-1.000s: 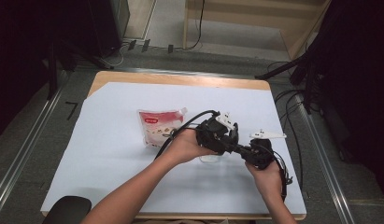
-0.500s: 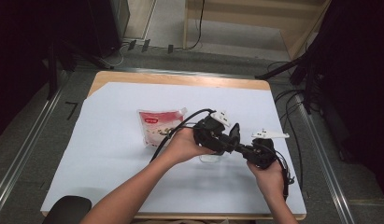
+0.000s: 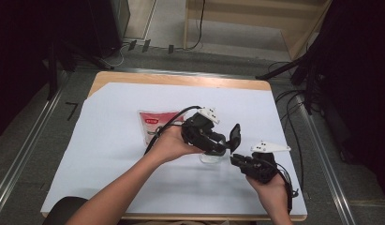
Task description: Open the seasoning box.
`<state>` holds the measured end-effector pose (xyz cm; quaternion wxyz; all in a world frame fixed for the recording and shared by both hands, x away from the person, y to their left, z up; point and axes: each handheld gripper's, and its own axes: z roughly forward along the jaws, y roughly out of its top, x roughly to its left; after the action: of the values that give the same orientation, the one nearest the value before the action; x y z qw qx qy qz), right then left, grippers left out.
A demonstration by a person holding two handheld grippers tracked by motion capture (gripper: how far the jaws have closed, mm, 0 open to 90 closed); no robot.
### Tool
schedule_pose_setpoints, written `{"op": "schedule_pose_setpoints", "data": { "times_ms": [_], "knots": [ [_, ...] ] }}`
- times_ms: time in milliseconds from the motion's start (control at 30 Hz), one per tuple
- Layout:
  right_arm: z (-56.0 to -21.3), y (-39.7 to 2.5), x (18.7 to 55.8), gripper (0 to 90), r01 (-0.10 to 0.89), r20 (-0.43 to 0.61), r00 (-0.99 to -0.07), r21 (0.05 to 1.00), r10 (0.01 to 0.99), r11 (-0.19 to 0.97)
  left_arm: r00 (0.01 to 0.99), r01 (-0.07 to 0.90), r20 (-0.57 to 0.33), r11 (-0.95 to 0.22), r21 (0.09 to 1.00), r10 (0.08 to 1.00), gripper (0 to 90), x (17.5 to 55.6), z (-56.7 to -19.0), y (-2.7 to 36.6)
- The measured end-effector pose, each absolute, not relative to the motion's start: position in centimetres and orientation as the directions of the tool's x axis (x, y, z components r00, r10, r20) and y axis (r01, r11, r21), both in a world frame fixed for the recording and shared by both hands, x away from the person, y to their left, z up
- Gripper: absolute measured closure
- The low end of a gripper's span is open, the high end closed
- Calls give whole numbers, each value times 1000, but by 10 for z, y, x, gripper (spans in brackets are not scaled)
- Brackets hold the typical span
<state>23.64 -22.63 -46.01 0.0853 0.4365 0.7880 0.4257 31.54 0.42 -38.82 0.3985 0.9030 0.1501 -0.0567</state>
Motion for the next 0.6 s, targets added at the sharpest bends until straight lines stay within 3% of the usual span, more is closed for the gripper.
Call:
{"op": "schedule_pose_setpoints", "data": {
  "times_ms": [200, 300, 600],
  "knots": [
    [-458, -214, 226, 707, 602, 264, -639, 756, 722, 256, 944, 331, -235, -627, 705, 233, 590, 311, -386, 17],
    [-459, -209, 224, 654, 585, 258, -656, 767, 709, 263, 936, 353, -251, -623, 698, 248, 552, 311, -385, 23],
    [-456, -192, 219, 611, 547, 253, -716, 783, 651, 297, 919, 391, -255, -606, 693, 302, 475, 309, -385, 49]
  ]
}}
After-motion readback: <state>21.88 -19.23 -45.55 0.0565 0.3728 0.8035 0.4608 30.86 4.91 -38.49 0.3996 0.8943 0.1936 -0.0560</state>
